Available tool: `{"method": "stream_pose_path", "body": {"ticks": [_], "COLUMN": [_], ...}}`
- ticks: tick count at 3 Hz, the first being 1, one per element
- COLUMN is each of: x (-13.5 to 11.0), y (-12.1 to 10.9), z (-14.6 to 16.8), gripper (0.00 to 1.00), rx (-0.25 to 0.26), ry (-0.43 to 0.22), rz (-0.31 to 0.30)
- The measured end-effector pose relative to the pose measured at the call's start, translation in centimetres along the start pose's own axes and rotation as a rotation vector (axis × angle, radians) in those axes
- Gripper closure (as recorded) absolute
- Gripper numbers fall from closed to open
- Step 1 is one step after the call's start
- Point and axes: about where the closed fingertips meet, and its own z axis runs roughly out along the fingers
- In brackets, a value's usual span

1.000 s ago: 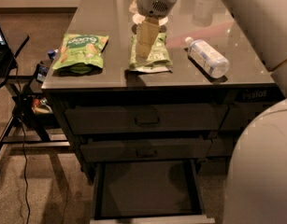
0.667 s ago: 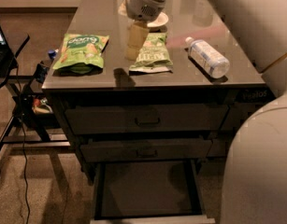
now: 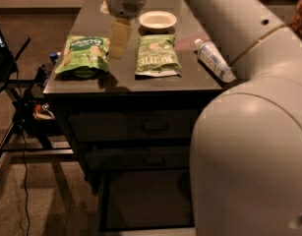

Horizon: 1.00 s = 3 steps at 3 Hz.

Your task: Place green rice chip bag into bottom drawer

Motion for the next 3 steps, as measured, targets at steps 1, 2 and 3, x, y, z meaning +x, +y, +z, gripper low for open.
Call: {"method": "stream_pose_path", "body": {"ticks": [1, 2, 3], "x": [-0.5, -0.3, -0.5], "y": [-0.3, -0.7, -2.1], "z": [0.0, 2.2, 4.0], "gripper": [0.0, 0.0, 0.0], "rx": [0.003, -0.004, -0.007], "ry": [-0.005, 0.028, 0.087], "rz": [-0.006, 0.033, 0.065]}}
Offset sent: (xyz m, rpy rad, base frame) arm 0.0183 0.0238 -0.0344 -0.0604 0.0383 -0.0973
